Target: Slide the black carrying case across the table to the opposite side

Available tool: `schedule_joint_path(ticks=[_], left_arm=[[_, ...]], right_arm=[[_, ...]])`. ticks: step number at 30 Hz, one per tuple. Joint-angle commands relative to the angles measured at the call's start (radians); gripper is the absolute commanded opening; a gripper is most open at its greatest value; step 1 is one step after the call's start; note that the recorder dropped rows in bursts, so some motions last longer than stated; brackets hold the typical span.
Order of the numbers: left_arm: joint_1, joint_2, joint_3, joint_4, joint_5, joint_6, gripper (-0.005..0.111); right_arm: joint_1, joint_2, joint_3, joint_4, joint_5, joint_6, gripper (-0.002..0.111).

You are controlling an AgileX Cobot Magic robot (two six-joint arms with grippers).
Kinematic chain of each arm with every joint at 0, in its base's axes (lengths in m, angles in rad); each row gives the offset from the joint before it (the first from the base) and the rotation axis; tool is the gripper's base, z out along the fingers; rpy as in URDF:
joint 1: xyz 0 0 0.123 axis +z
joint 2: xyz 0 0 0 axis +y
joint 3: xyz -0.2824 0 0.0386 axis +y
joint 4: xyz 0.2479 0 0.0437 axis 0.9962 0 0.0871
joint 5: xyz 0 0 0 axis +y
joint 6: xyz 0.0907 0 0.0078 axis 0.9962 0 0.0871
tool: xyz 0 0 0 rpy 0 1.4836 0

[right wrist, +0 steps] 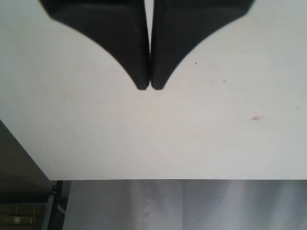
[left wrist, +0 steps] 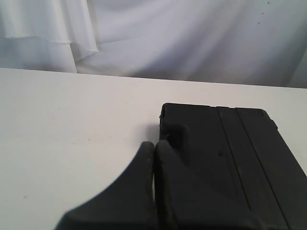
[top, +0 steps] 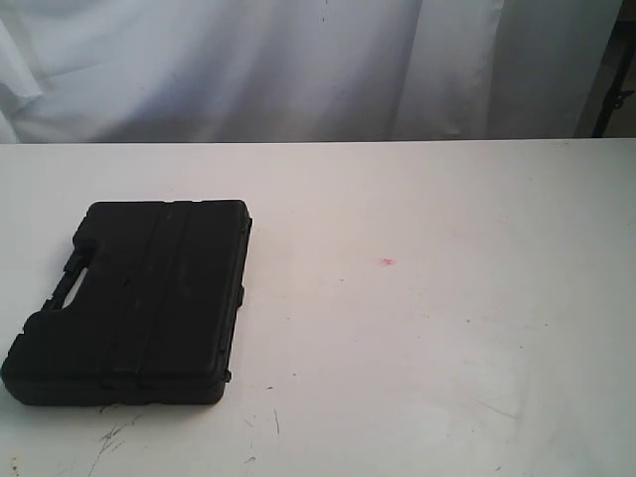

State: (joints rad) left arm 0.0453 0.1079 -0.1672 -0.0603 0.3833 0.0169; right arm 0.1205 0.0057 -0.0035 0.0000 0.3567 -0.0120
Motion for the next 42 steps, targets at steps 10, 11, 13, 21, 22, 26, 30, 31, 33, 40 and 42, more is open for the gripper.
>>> schedule_joint_path(ticks=[10, 11, 13, 21, 22, 26, 30, 31, 33, 40, 42], left_arm=[[0.003, -0.108, 0.109, 0.012, -0.021, -0.008, 0.000], [0.003, -0.108, 0.112, 0.012, -0.021, -0.008, 0.000], [0.003, -0.108, 0.123, 0.012, -0.041, -0.008, 0.000], [0.003, -0.108, 0.157, -0.010, -0.044, -0.017, 0.000], [0.003, -0.108, 0.167, -0.016, -0.044, -0.017, 0.000], [0.003, -0.108, 0.167, -0.034, -0.050, -0.017, 0.000], [0.003, -0.108, 0.167, -0.034, -0.050, -0.017, 0.000], [0.003, -0.108, 0.167, -0.034, -0.050, -0.017, 0.000], [0.003, -0.108, 0.167, -0.034, -0.050, -0.017, 0.000], [0.003, -0.108, 0.167, -0.034, -0.050, -0.017, 0.000], [0.003, -0.108, 0.167, -0.034, -0.050, -0.017, 0.000]], right_arm=[[-0.006, -0.006, 0.004, -0.010, -0.014, 0.002, 0.000], [-0.006, -0.006, 0.004, -0.010, -0.014, 0.002, 0.000], [-0.006, -0.006, 0.004, -0.010, -0.014, 0.002, 0.000], [-0.006, -0.006, 0.004, -0.010, -0.014, 0.002, 0.000], [-0.006, -0.006, 0.004, -0.010, -0.014, 0.002, 0.000], [-0.006, -0.006, 0.004, -0.010, -0.014, 0.002, 0.000], [-0.006, -0.006, 0.004, -0.010, -0.014, 0.002, 0.000], [-0.006, -0.006, 0.004, -0.010, -0.014, 0.002, 0.000], [-0.006, -0.006, 0.004, -0.010, -0.014, 0.002, 0.000], [-0.006, -0.006, 0.004, -0.010, -0.014, 0.002, 0.000], [-0.006, -0.006, 0.004, -0.010, -0.014, 0.002, 0.000]])
